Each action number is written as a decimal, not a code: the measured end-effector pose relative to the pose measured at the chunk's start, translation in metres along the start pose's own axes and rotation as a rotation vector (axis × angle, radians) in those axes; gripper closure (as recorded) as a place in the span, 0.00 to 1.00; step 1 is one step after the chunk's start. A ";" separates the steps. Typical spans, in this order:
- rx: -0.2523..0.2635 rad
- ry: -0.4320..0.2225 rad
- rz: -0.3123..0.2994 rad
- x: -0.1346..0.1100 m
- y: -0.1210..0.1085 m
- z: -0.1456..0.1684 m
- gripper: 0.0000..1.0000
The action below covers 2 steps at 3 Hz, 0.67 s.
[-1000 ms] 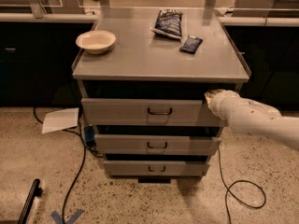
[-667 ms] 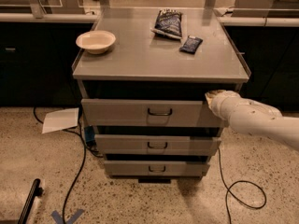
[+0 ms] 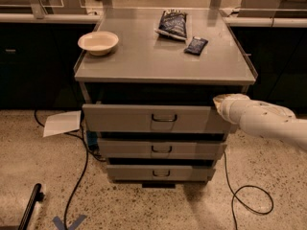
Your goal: Open top drawer
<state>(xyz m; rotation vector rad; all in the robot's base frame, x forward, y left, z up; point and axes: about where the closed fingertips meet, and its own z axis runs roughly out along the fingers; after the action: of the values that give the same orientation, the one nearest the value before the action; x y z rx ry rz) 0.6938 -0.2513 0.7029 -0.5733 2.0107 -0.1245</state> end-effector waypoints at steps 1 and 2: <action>-0.025 0.049 0.012 0.012 0.003 -0.009 1.00; -0.025 0.049 0.012 0.011 0.002 -0.010 1.00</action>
Offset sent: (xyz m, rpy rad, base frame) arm -0.1772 -0.0530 -0.0627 0.0789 0.6408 0.0278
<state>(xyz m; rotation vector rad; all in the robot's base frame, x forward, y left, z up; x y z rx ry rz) 0.6803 -0.2553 0.6985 -0.5792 2.0655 -0.1068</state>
